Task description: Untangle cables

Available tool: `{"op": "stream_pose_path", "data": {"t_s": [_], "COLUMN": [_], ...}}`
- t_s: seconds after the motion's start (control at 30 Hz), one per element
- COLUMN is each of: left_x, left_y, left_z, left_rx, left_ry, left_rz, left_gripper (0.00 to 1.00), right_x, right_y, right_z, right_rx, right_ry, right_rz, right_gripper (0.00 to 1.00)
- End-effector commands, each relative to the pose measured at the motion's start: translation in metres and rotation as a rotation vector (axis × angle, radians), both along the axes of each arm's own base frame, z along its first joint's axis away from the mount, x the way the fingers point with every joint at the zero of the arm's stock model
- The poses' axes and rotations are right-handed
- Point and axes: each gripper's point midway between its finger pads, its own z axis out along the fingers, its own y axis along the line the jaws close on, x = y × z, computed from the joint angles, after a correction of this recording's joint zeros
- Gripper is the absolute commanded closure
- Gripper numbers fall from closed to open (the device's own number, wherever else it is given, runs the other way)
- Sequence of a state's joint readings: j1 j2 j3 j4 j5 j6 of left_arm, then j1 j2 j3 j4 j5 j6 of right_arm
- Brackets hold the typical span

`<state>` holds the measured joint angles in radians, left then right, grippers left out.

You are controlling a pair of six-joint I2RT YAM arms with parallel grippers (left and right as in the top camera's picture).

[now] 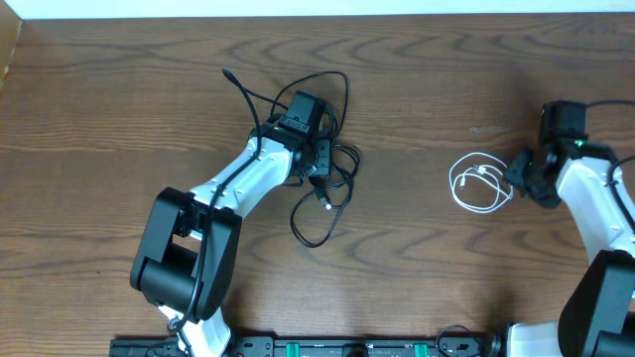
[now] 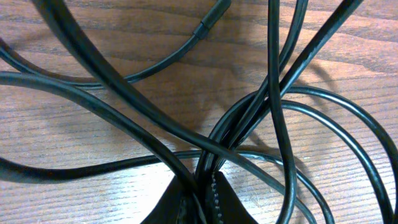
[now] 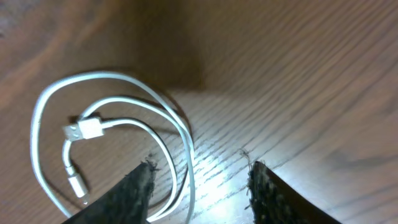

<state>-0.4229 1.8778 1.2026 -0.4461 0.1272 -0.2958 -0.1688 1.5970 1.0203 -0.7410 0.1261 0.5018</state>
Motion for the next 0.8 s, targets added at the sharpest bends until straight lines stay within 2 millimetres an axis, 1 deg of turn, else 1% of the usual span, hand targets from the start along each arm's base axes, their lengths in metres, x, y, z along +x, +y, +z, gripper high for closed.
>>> {"op": "stream_pose_path", "data": {"t_s": [0.0,0.03,0.17,0.3,0.37,0.57,0.77], "left_x": [-0.005,-0.005,-0.005,-0.005,-0.005,-0.006,-0.006], "left_y": [0.003,0.003,0.003,0.003,0.004,0.004,0.004], "left_z": [-0.009,-0.009,-0.009,-0.009,-0.009,-0.009,-0.009], "left_rx": [0.023,0.023,0.023,0.023,0.024,0.026,0.026], "left_ry": [0.021,0.021,0.021,0.021,0.023,0.027,0.027], "left_rz": [0.010,0.010,0.010,0.010,0.010,0.010,0.010], "left_gripper": [0.92,0.92,0.92,0.92,0.92,0.92,0.92], "right_x": [-0.012,-0.012,-0.005,-0.003,-0.003,-0.002,0.002], "right_y": [0.007,0.008,0.018,0.019,0.018,0.018,0.027], "right_z": [-0.023,-0.027,-0.038,-0.047,-0.050,-0.050,-0.049], "right_rx": [0.039,0.041,0.089,0.084,0.076,0.072,0.069], "right_ry": [0.019,0.011,-0.048,-0.082,-0.090,-0.095,-0.100], "right_rz": [-0.020,-0.018,-0.001,0.006,0.005,0.012,0.052], "right_gripper": [0.58,0.62,0.69,0.73,0.73,0.72,0.71]}}
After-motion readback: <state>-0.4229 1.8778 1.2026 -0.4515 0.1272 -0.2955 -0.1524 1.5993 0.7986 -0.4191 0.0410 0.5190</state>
